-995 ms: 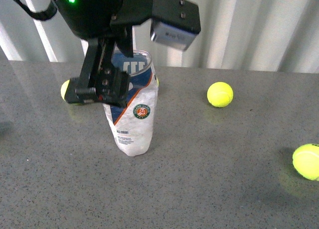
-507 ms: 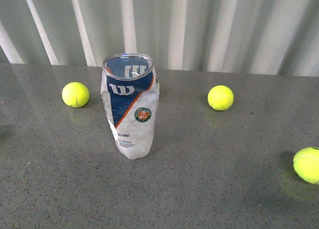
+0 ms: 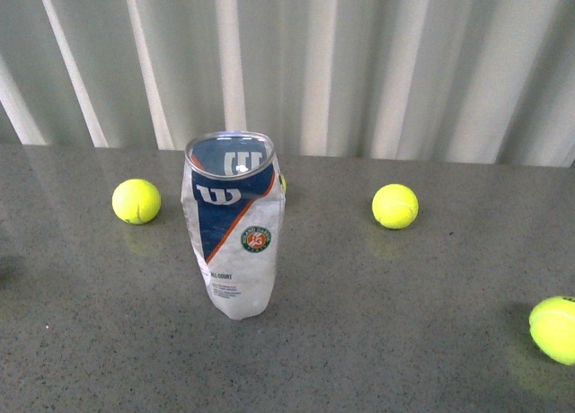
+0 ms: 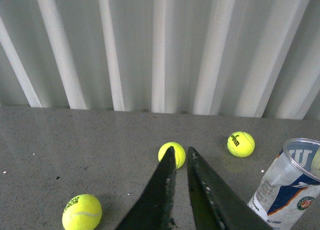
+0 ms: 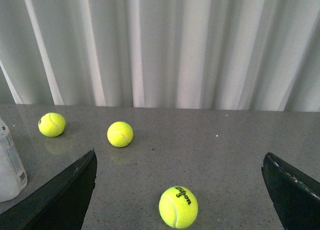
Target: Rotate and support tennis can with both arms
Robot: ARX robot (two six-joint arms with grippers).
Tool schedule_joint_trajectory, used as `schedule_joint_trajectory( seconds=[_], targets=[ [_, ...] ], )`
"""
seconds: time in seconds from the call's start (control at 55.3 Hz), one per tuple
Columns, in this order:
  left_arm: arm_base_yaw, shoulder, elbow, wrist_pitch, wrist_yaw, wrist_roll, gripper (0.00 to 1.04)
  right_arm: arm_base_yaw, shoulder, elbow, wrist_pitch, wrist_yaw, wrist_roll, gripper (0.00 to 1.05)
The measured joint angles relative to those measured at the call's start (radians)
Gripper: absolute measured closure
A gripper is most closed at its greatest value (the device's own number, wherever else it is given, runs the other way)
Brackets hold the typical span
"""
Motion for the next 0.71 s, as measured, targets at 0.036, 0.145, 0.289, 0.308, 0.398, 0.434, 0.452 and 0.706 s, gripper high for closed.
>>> schedule_joint_trajectory(
  seconds=[0.036, 0.145, 0.289, 0.308, 0.398, 0.434, 0.452, 0.706],
  targets=[
    [-0.006, -0.016, -0.015, 0.004, -0.006, -0.008, 1.01, 0.000, 0.000, 0.000, 0.000, 0.000, 0.000, 0.07],
    [-0.023, -0.063, -0.067, 0.008, -0.029, -0.011, 1.01, 0.000, 0.000, 0.000, 0.000, 0.000, 0.000, 0.07],
    [-0.093, -0.127, -0.127, 0.006, -0.112, -0.014, 1.01, 0.000, 0.000, 0.000, 0.000, 0.000, 0.000, 0.07],
    [-0.103, -0.137, -0.134, 0.005, -0.118, -0.014, 1.01, 0.000, 0.000, 0.000, 0.000, 0.000, 0.000, 0.07],
    [-0.126, -0.187, -0.167, -0.009, -0.121, -0.014, 1.01, 0.000, 0.000, 0.000, 0.000, -0.001, 0.000, 0.07],
    [-0.128, -0.203, -0.178, -0.016, -0.121, -0.014, 1.01, 0.000, 0.000, 0.000, 0.000, -0.001, 0.000, 0.07],
    [-0.128, -0.211, -0.183, -0.020, -0.122, -0.014, 1.01, 0.000, 0.000, 0.000, 0.000, 0.000, 0.000, 0.07],
    [-0.128, -0.327, -0.234, -0.084, -0.125, -0.014, 1.01, 0.000, 0.000, 0.000, 0.000, 0.000, 0.000, 0.07]
  ],
)
